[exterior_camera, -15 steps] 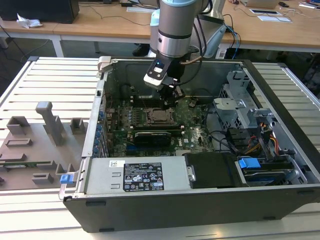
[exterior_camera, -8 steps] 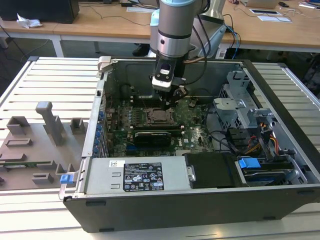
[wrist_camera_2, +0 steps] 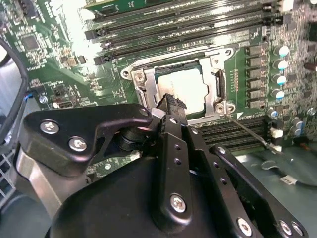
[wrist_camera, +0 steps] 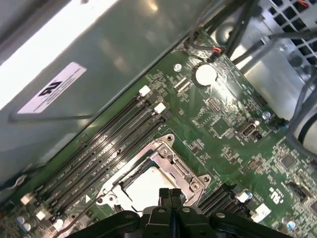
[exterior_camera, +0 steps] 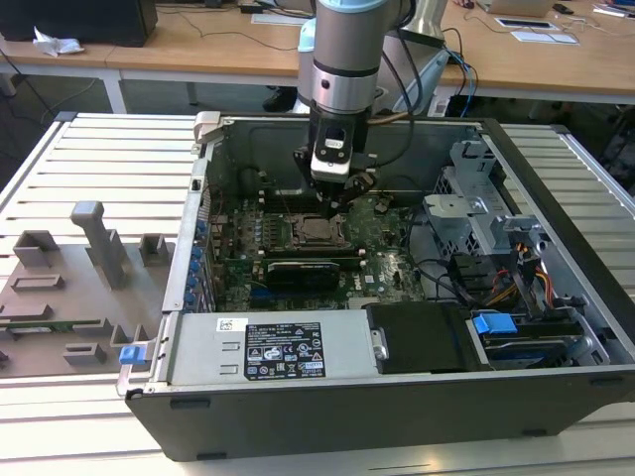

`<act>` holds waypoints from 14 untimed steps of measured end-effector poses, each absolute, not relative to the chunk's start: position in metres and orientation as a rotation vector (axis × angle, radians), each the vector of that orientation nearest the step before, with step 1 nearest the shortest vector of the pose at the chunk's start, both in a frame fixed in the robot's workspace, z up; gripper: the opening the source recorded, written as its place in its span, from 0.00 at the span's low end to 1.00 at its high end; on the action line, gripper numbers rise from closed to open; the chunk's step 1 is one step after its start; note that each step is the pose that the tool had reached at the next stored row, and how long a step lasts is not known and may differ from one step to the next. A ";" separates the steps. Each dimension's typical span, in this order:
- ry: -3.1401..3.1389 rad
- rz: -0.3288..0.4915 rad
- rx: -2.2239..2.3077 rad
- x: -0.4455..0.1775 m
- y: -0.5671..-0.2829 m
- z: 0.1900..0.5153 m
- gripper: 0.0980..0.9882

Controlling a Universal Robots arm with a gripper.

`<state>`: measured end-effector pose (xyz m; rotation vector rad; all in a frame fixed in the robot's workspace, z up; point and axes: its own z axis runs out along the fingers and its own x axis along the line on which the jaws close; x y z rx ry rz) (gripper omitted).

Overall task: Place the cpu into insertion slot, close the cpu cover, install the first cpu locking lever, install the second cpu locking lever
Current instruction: 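Install the first cpu locking lever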

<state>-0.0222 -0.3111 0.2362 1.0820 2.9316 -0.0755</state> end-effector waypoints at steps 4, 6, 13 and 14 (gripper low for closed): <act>2.967 -0.075 0.976 -0.022 -0.311 0.236 0.01; 2.987 -0.074 0.908 -0.022 -0.311 0.236 0.01; 3.045 -0.071 0.674 -0.022 -0.311 0.236 0.01; 3.058 -0.071 0.605 -0.022 -0.311 0.236 0.01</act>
